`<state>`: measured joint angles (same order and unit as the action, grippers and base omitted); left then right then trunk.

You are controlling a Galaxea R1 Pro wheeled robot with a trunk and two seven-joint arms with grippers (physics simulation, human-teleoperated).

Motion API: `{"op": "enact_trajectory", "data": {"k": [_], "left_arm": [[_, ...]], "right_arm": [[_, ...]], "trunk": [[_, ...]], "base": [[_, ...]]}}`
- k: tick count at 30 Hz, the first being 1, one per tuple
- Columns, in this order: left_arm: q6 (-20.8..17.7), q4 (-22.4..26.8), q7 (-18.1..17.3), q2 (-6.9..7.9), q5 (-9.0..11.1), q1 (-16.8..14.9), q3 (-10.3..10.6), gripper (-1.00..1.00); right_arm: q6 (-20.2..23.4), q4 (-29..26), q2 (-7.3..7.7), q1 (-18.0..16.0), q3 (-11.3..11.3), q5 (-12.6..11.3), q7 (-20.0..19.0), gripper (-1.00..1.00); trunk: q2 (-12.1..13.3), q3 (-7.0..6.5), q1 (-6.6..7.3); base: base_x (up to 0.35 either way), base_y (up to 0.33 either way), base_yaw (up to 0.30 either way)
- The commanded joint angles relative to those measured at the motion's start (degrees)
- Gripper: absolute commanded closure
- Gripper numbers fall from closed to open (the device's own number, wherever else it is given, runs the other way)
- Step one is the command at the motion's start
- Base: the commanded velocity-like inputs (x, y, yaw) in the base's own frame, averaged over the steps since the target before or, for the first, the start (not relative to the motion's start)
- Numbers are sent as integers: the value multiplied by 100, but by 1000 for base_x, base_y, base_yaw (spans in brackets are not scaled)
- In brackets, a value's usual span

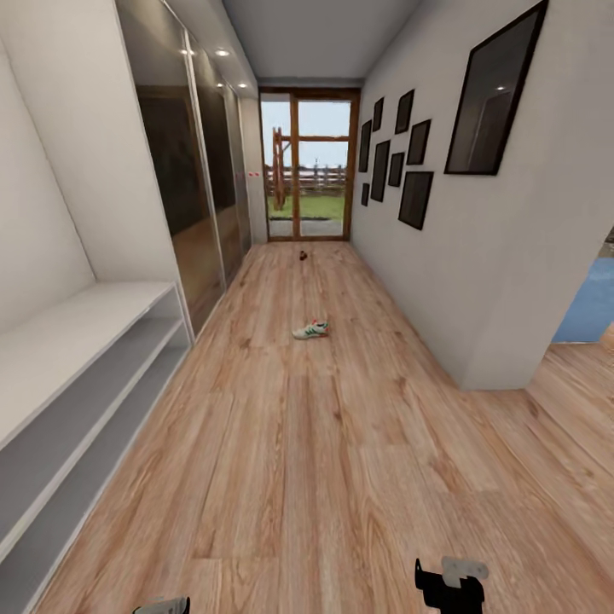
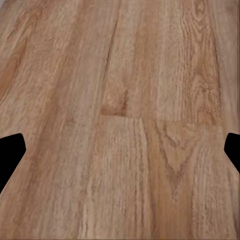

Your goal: Pick up the two gym shoes and the two sandals from the corridor floor and place them onto the hallstand (shoe rack) in the corridor, making sure they are on the rack and not on the floor. Arrange them so the two gym shoes are next to each other and the two sandals are next to each other.

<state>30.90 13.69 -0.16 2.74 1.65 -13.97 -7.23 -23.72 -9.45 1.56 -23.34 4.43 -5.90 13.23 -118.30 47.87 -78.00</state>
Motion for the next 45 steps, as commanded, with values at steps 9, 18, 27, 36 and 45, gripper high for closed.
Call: {"op": "enact_trajectory", "data": {"k": [9,18,27,36,45], "left_arm": [[18,-6,-2,-2,9,-1,2,-100],[15,-6,-2,-2,6,-2,3,-100],[19,-6,-2,-2,4,-4,3,-100],[19,-6,-2,-2,-3,-5,3,-100],[19,-6,-2,-2,-6,-6,3,-100]], "right_arm": [[-23,4,2,-4,49,-58,13,-100],[-23,4,2,-4,49,-60,13,-100],[-27,4,2,-4,49,-60,21,-100],[-27,4,2,-4,49,-60,22,-100],[-27,4,2,-4,49,-60,22,-100]], "trunk": [[-2,5,-3],[-2,5,-3],[-2,5,-3],[-2,5,-3],[-2,5,-3]], "base": [[339,0,-16],[339,0,-1],[339,0,0],[339,0,0],[339,0,0]]}}
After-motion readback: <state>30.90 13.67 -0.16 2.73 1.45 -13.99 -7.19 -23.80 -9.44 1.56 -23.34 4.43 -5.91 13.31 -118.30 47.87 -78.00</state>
